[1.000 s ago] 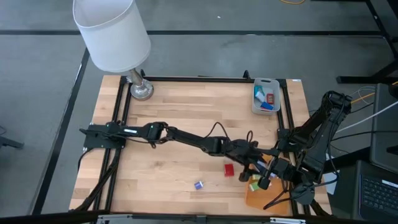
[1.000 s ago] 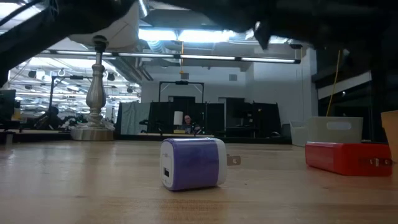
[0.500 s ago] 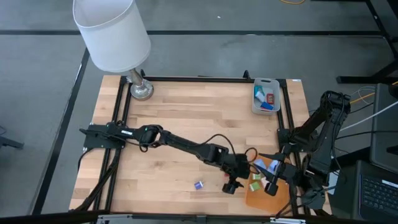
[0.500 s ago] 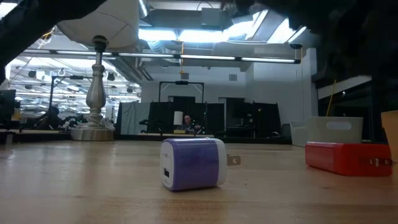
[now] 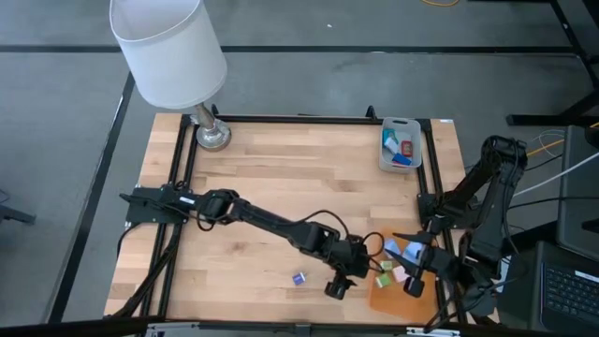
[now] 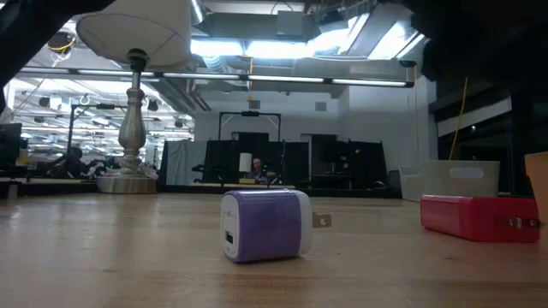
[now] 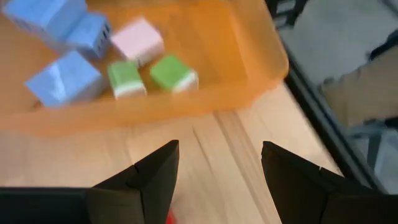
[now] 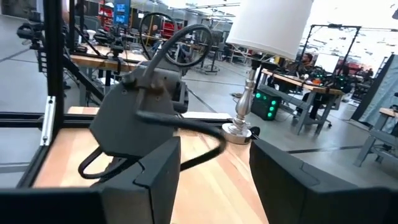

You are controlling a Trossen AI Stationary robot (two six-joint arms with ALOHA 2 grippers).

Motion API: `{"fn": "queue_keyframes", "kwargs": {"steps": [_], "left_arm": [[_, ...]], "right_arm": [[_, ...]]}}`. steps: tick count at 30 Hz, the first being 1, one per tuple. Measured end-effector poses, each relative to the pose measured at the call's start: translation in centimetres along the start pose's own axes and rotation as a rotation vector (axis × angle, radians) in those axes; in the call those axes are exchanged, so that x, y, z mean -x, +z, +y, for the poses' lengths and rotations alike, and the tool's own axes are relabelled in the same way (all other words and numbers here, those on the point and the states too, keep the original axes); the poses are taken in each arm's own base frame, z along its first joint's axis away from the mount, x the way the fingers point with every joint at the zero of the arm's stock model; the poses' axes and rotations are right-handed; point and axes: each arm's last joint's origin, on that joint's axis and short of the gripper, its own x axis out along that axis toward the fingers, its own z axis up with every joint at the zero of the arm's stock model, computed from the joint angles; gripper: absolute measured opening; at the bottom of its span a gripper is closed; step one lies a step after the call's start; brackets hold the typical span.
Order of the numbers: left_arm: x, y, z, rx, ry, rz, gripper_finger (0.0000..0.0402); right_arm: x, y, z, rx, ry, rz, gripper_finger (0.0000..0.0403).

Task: Pick & Place Office items
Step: Put the violet charger adapter into the orange bin

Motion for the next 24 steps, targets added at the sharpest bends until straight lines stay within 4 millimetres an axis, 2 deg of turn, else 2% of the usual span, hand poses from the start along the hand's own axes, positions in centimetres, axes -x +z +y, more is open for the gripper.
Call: {"fn": "queue_keyframes", "kwargs": {"steps": [7,12,15,18,21,24], "left_arm": [[1.0,-0.6,0.6,-0.017,0.017,0.096,0.0221],[1.3,-0.5,1.2,-0.013,0.019,0.098,0.0221],[1.3,-0.1,1.2,-0.012,0.021,0.051,0.0221],[1.4,1.1,1.1,0.000,0.039,-0.067,0.0218],[2.7,2.8,0.7,-0.008,0.062,-0.192,0.0214],[5.9,4.4,-0.4,-0.055,0.154,-0.244,0.0211]], "right_arm": [[0.9,0.1,-0.3,0.010,0.037,-0.006,0.0190],[1.6,-0.6,-0.6,0.011,0.064,-0.011,0.0190],[1.8,-1.0,-0.9,-0.004,0.074,-0.012,0.0190],[1.8,-1.1,-1.0,-0.024,0.075,-0.011,0.0190],[1.8,-1.1,-1.0,-0.022,0.075,-0.012,0.0190],[2.1,-1.1,-1.0,-0.017,0.087,-0.014,0.0190]]}}
